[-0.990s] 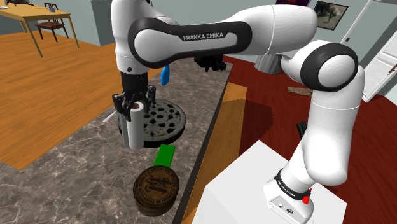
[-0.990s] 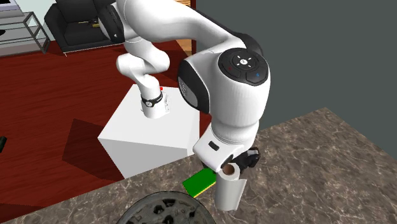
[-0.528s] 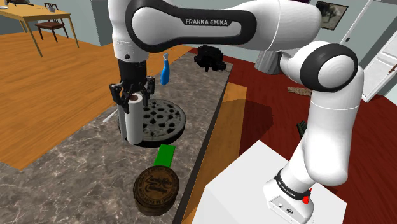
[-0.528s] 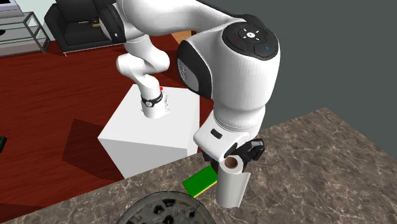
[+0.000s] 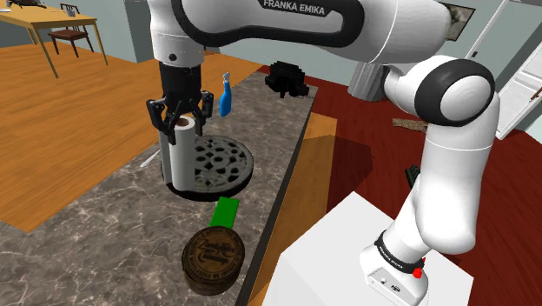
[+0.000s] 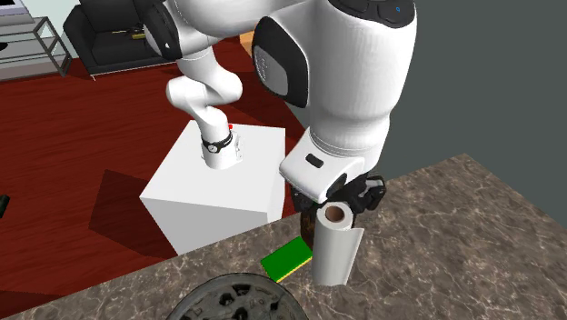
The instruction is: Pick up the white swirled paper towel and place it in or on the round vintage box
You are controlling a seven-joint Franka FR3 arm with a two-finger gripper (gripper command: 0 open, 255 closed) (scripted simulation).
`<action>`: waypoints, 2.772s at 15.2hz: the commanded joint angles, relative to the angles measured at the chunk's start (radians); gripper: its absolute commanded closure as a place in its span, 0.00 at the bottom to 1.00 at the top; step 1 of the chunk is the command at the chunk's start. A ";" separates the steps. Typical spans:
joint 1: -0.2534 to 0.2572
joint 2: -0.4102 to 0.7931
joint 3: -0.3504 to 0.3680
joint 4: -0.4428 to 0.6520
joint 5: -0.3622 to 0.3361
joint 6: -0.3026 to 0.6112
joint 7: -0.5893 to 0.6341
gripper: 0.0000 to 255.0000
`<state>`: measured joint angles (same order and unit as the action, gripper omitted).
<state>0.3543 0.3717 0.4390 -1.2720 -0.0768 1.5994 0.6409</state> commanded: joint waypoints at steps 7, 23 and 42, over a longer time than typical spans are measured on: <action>0.060 -0.133 0.054 -0.086 0.044 -0.032 0.126 1.00; 0.124 -0.243 0.108 -0.240 0.088 0.032 0.250 1.00; 0.115 -0.253 0.103 -0.509 0.096 0.290 0.232 1.00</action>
<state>0.4697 0.1172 0.5426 -1.7716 0.0194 1.8785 0.8736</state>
